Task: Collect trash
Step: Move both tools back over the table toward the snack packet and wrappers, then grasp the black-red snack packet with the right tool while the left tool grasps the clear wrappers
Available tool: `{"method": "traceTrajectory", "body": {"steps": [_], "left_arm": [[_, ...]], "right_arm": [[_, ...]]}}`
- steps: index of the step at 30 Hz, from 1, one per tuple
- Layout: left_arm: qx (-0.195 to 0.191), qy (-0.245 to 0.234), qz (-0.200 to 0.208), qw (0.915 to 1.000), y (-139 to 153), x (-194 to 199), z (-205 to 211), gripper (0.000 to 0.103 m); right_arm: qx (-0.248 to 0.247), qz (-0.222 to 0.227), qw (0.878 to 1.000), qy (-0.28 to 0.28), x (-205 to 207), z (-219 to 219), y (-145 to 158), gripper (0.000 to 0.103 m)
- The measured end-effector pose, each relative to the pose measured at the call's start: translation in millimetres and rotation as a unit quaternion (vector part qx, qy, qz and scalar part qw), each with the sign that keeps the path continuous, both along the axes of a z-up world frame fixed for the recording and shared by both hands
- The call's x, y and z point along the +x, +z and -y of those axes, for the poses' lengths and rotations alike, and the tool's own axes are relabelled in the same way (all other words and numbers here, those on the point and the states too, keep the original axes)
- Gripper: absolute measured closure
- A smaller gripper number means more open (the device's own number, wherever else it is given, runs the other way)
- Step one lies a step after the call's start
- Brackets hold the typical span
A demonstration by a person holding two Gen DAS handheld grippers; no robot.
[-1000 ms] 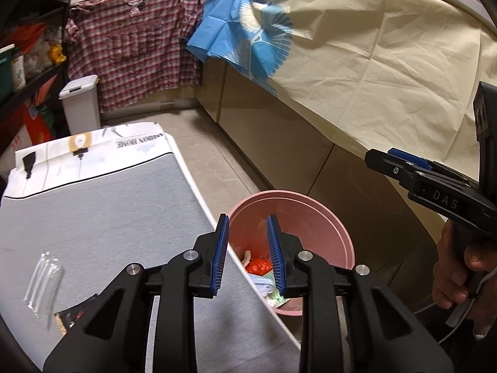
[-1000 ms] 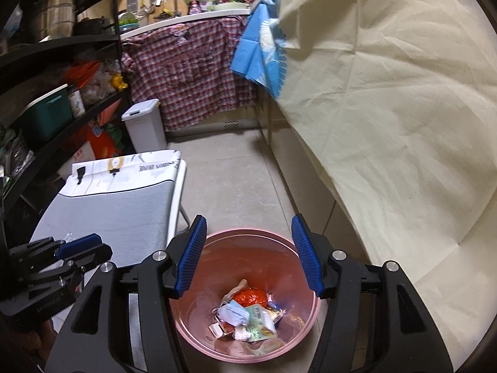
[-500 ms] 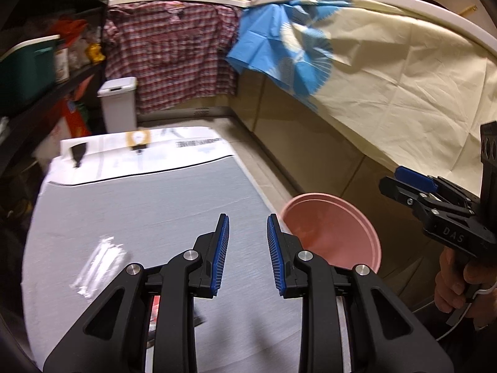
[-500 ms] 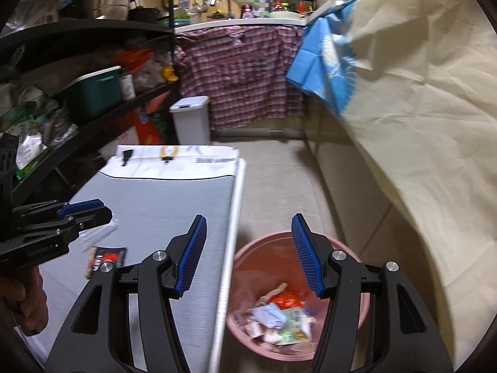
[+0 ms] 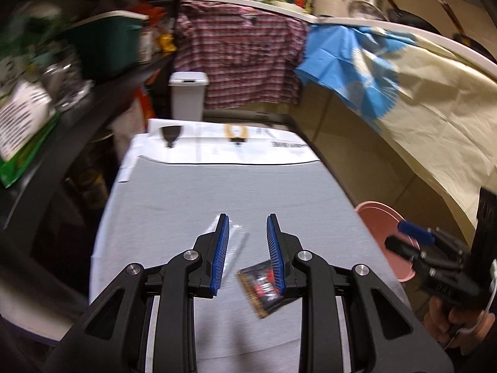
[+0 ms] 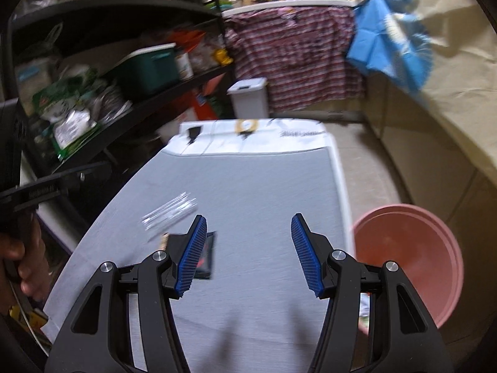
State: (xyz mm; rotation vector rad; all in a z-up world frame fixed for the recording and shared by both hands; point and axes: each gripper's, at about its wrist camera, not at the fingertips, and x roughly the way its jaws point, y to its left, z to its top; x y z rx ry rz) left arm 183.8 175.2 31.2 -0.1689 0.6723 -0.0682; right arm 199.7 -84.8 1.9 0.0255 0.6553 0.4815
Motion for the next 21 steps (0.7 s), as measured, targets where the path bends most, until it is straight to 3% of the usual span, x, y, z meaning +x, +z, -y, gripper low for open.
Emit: {"method": "traceTrajectory", "body": {"steps": [7, 8, 10, 12, 21], "left_arm": [[-0.005, 0.025, -0.013, 0.9996, -10, -2, -29, 0.078], [-0.006, 0.026, -0.014, 0.9995, -11, -2, -32, 0.078], [-0.010, 0.027, -0.015, 0.9995, -12, -2, -36, 0.078], [-0.012, 0.027, -0.016, 0.9995, -14, -1, -38, 0.078], [-0.020, 0.034, -0.023, 0.9990, -22, 5, -50, 0.078]], "right_arm": [[-0.012, -0.046, 0.997, 0.056, 4, -49, -33, 0.045], [-0.019, -0.052, 0.996, 0.065, 5, -58, -38, 0.044], [-0.026, -0.062, 0.995, 0.076, 7, -71, -47, 0.027], [-0.034, -0.074, 0.993, 0.083, 10, -83, -57, 0.019], [-0.065, -0.128, 0.986, 0.080, 30, -112, -88, 0.013]]}}
